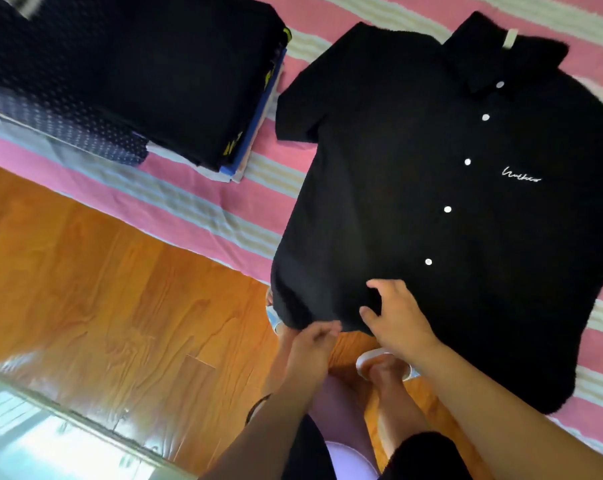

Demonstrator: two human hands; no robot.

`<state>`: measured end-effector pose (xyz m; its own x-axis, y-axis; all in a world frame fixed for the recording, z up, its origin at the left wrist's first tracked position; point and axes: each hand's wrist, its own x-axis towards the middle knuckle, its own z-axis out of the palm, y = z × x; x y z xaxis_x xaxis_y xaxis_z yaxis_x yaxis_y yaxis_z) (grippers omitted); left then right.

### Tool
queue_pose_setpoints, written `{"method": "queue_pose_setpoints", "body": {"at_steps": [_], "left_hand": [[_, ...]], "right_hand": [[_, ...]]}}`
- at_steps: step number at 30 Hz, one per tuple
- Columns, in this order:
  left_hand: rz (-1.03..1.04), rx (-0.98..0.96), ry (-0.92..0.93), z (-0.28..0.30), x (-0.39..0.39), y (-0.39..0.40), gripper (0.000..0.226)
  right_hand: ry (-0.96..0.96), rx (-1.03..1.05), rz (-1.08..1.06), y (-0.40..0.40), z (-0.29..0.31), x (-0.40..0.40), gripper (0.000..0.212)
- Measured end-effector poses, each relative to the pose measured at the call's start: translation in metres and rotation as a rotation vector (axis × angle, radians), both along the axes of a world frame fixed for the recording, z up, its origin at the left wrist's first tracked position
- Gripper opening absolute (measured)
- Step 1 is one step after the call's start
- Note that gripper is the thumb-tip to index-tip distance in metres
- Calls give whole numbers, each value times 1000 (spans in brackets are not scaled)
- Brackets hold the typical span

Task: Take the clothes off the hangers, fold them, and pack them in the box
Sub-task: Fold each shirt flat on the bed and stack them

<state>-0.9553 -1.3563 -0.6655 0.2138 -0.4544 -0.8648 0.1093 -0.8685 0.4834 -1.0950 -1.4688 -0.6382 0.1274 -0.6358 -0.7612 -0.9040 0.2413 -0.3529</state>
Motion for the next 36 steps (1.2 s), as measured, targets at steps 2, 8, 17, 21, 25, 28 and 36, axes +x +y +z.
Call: {"method": "queue_pose_setpoints", "body": {"at_steps": [2, 8, 17, 21, 25, 28, 36], "left_hand": [[257, 62, 51, -15, 1, 3, 13], [340, 246, -109, -39, 64, -4, 57], [-175, 138, -477, -57, 112, -11, 21], [-248, 250, -606, -29, 127, -23, 23], [-235, -55, -582, 26, 126, -114, 17], [12, -122, -380, 18, 123, -215, 33], [727, -354, 17, 15, 93, -379, 18]], "right_hand": [[-9, 27, 25, 8, -2, 12, 56], [56, 81, 6, -6, -8, 19, 56], [-36, 158, 92, -27, 2, 3, 51], [-61, -29, 54, -79, 20, -4, 39], [-47, -193, 139, -164, 31, 7, 47], [-15, -297, 180, -229, 22, 29, 60], [-240, 91, -348, -280, -19, 38, 71]]}}
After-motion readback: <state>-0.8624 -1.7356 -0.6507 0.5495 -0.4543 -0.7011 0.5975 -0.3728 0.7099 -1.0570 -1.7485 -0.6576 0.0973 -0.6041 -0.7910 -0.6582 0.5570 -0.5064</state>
